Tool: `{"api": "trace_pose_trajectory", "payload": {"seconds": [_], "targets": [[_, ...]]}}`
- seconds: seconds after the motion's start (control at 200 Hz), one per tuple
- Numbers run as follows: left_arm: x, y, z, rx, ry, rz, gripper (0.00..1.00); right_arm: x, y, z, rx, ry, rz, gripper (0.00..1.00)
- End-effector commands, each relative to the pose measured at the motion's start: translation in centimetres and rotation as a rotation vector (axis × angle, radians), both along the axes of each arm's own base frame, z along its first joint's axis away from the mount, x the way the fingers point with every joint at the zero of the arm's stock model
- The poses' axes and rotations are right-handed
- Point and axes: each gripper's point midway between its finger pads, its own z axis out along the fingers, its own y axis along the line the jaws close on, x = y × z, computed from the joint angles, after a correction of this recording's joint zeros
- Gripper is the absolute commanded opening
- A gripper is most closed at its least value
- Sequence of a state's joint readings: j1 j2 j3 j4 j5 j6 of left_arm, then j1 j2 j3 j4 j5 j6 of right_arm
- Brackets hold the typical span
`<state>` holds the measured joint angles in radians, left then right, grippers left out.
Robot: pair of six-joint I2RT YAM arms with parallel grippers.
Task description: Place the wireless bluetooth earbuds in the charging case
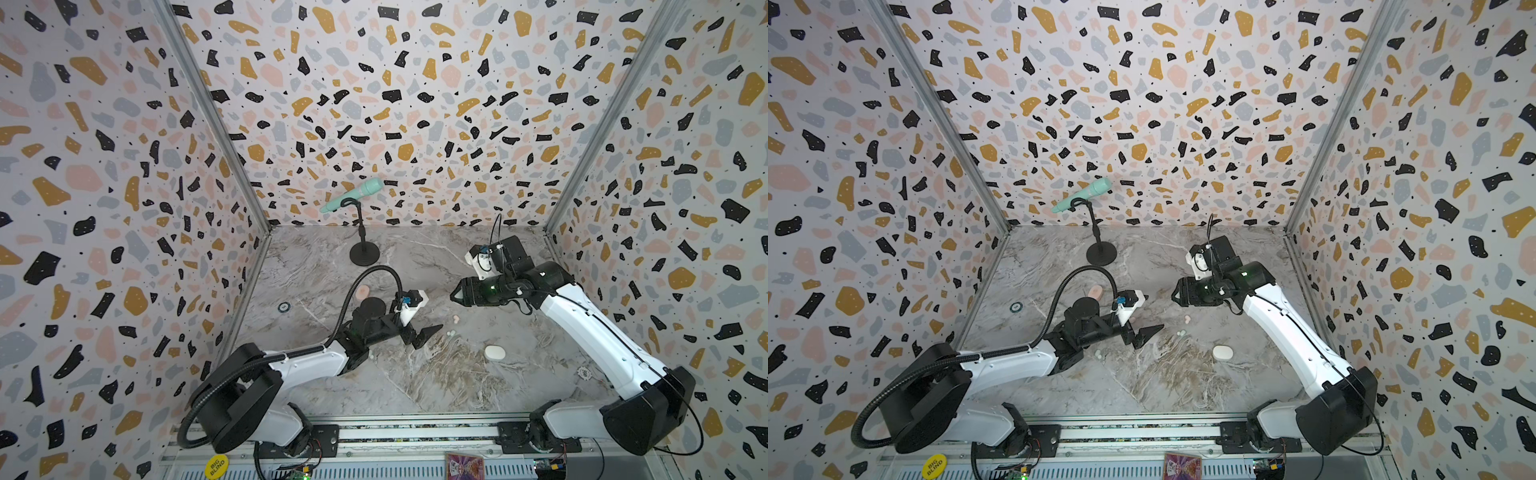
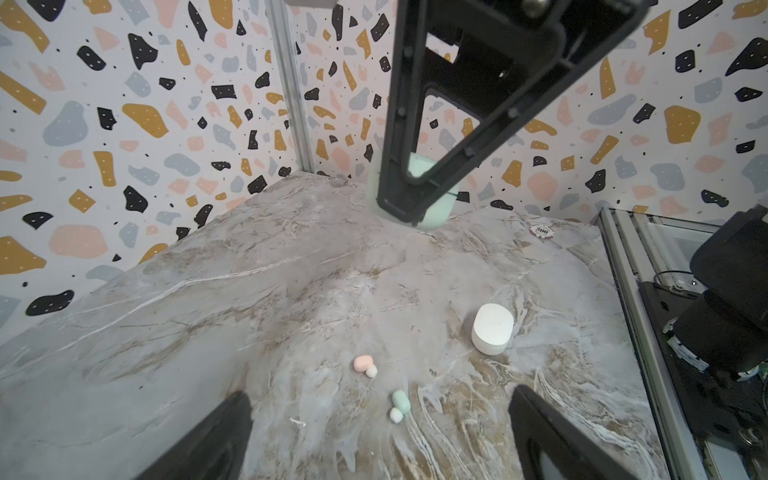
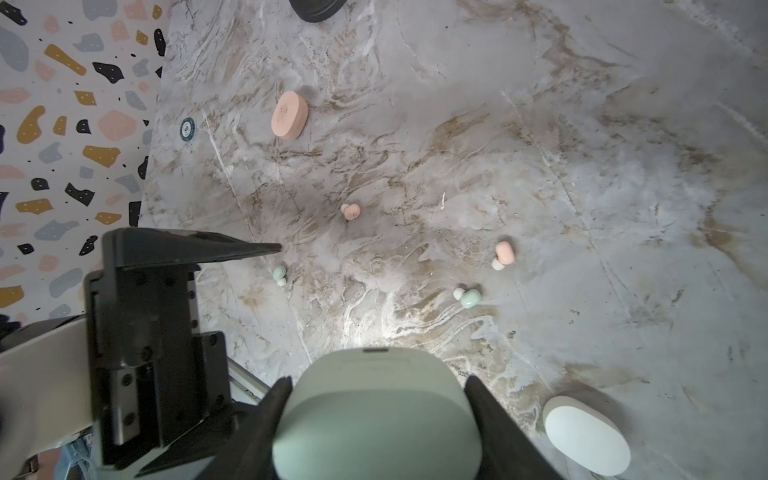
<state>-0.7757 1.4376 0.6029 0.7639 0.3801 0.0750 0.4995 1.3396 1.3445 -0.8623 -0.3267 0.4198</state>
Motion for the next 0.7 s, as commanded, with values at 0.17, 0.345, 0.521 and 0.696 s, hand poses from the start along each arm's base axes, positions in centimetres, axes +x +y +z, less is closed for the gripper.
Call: {"api": "trace_pose_trajectory", "payload": {"seconds": [0.17, 0.345, 0.521, 0.696], "targets": [[-0.4, -2.3, 4.7, -0.122, -0.13, -0.106, 0.93, -1.8, 2.7, 1.3, 0.047, 0.021, 0.035, 0.59], [-1.0, -2.6, 4.2, -0.107, -0.118, -0.132, 0.88, -1.8, 3.8, 1.8, 0.055, 0.01, 0.045, 0.59], [-1.2, -2.9, 4.2, -0.1, -0.116, -0.142, 0.85, -1.9, 4.3, 1.6, 0.018, 0.01, 0.048, 0.59], [-0.9, -2.9, 4.2, -0.096, -0.118, -0.127, 0.83, -2.2, 4.9, 1.6, -0.025, 0.001, 0.04, 0.59]]}}
